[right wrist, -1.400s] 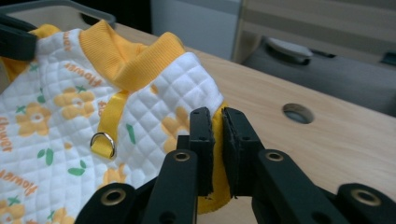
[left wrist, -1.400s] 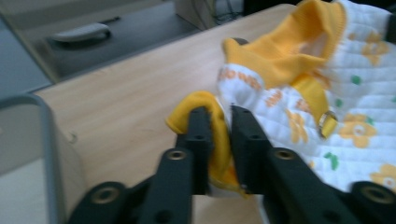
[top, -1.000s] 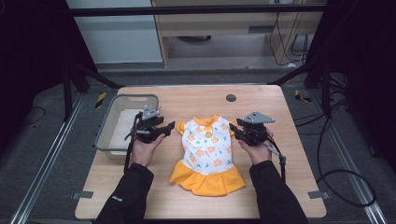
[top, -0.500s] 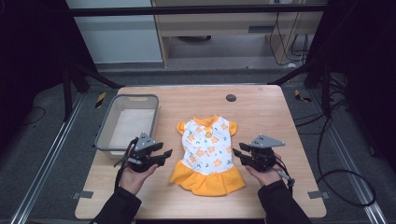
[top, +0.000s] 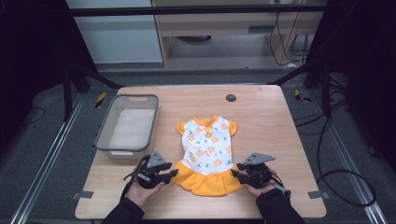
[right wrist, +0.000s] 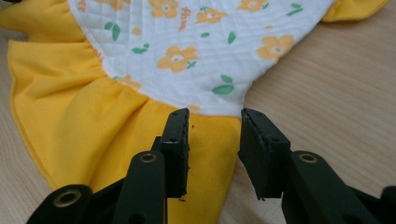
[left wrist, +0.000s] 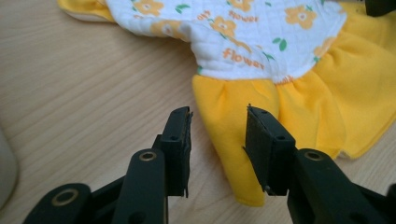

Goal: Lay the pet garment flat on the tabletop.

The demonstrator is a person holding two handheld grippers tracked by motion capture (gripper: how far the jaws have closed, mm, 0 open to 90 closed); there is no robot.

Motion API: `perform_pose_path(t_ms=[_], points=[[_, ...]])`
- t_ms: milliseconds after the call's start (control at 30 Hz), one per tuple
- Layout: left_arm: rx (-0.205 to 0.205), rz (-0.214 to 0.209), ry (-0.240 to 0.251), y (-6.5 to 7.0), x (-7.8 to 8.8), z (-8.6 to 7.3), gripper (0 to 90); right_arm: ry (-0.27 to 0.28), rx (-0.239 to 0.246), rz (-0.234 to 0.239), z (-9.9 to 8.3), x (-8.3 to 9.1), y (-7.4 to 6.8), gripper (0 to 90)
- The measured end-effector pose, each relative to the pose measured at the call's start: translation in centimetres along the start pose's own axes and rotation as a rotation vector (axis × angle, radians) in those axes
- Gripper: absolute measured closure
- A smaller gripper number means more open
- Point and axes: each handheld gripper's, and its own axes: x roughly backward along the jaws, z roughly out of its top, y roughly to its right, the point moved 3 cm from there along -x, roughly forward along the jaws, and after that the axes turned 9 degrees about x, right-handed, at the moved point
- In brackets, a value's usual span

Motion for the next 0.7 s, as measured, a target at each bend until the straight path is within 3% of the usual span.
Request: perform_pose_path(t_ms=[200,367,433,700], points=[[0.016,-0.044,-0.066,0.1,-0.7,-0.5,72.7,-0.026,-0.003,0.018,-0.4,-0.2,-0.4,68.2],[-0.011,-0.045,-0.101,0.6,-1.2,-1.0,89.5,-0.056,0.0,0.041,-0.6,-0.3,-0.5,83.9],[-0.016,-0.038,-0.101,0.7,-1.2,-1.0,89.9,-0.064,0.003,0.052,-0.6,-0.3,-0.6,89.2],[-0.039,-0.001,-0.089,0.4,-0.9,-0.9,90.0,-0.081,0.009,0.051,-0.4,-0.1,-0.6,90.0]])
